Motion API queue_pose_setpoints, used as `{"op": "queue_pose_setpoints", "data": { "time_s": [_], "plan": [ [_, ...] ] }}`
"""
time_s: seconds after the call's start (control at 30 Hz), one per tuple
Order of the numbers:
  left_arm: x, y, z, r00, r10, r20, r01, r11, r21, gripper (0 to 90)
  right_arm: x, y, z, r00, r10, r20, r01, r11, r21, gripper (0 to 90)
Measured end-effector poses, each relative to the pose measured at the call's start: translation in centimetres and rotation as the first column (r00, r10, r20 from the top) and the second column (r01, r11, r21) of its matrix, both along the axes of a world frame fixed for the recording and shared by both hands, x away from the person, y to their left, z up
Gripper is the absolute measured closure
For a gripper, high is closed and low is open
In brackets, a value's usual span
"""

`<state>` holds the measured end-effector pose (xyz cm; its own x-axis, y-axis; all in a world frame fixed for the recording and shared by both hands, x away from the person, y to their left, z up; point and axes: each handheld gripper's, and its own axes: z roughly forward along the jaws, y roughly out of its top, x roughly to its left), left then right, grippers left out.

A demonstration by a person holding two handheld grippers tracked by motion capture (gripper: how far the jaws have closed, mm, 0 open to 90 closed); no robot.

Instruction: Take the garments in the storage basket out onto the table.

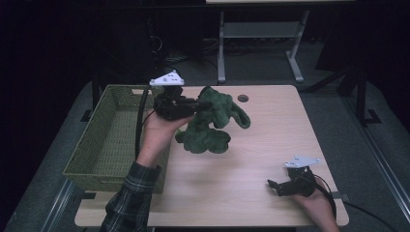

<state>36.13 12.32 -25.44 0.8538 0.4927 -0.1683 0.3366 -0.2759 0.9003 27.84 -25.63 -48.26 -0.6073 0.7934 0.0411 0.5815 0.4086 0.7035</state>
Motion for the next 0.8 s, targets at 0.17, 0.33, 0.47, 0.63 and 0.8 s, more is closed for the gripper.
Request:
{"op": "queue_pose_setpoints", "data": {
  "time_s": [0.17,0.33,0.47,0.63,0.8],
  "plan": [
    [0.1,-1.7,-1.4,0.9999,-0.007,-0.013,0.007,0.9999,0.011,86.5,0.0,0.0,0.0,1.0,-0.002,0.0,0.002,1.0,0.001,2.6],
    [0.4,-3.5,-3.3,0.9987,-0.023,-0.045,0.024,0.9995,0.021,86.6,0.0,0.0,0.0,1.0,-0.006,0.002,0.006,1.0,-0.001,2.6],
    [0.5,-4.7,-4.8,0.997,-0.031,-0.071,0.033,0.9992,0.024,86.6,-0.1,0.0,0.0,1.0,-0.006,0.001,0.006,1.0,0.0,2.6],
    [0.8,-6.0,-7.0,0.9924,-0.045,-0.115,0.048,0.9987,0.019,86.5,0.0,0.0,0.0,1.0,-0.006,0.002,0.006,1.0,-0.001,2.6],
    [1.3,-7.5,-10.0,0.9826,-0.061,-0.175,0.069,0.997,0.036,86.5,-0.1,0.0,0.0,1.0,-0.006,-0.001,0.006,1.0,-0.001,2.6]
  ]
}}
